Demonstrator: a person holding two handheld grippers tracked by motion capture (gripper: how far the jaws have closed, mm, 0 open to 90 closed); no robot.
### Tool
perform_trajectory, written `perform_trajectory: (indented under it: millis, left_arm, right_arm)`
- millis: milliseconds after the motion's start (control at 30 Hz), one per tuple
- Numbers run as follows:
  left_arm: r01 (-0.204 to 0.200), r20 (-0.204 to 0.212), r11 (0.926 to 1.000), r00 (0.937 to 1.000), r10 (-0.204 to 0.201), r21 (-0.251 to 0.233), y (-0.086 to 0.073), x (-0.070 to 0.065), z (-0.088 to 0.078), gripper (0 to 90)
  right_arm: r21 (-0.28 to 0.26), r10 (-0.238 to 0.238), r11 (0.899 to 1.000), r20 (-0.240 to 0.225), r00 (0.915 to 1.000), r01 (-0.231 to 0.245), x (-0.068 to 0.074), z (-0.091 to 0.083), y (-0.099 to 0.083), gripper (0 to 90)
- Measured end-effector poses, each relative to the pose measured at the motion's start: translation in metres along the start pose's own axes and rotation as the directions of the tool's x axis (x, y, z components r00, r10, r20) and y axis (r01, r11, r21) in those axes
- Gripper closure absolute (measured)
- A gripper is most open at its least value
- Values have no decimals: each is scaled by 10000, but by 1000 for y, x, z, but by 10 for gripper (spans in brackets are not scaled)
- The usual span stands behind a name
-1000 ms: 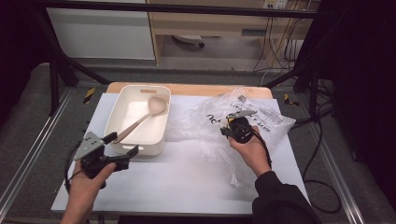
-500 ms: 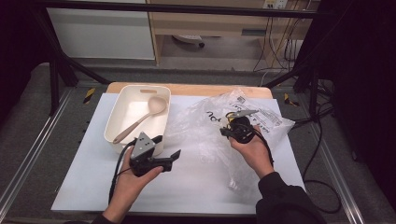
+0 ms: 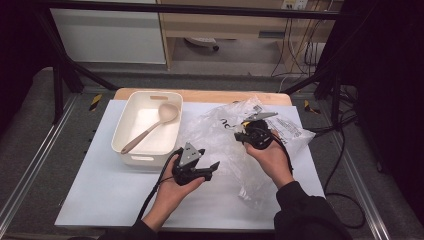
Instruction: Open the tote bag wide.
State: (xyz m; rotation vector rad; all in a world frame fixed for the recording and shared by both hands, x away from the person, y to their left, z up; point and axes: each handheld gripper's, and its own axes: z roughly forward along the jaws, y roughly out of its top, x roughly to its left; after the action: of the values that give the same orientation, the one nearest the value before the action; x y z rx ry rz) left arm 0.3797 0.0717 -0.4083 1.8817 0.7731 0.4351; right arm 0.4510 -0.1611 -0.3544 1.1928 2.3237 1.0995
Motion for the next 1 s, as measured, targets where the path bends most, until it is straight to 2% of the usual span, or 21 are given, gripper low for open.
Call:
perform_trajectory:
  millis: [200, 333, 500, 600, 667, 867, 1000]
  left_arm:
    - [24, 56, 9995, 10000, -26, 327, -5, 6, 29, 487]
    - [-205, 198, 9983, 9996, 194, 545, -8, 7, 47, 679]
    - [-362, 218, 9962, 9992, 345, 798, -10, 10, 61, 780]
    - [19, 184, 9960, 9998, -36, 892, -10, 13, 65, 887]
    - [114, 295, 9963, 9995, -140, 857, -11, 14, 68, 898]
    - [-255, 413, 9936, 9989, 210, 1100, -12, 8, 78, 899]
    - [-408, 349, 9883, 9987, 360, 1470, -13, 5, 85, 900]
  right_arm:
    - [42, 115, 9999, -84, 9999, -114, 1, 0, 1, 900]
    - [63, 170, 9998, -172, 9997, -169, 4, -1, 1, 900]
    - [54, 154, 9999, -158, 9998, -153, 5, -1, 1, 900]
    - [-7, 194, 9998, -191, 9996, -194, 5, -2, 1, 900]
    - [-31, 226, 9997, -200, 9995, -227, 5, -1, 0, 900]
    - [-113, 270, 9996, -238, 9994, -272, 6, 0, 0, 900]
    - [-113, 308, 9995, -244, 9992, -311, 6, 0, 1, 900]
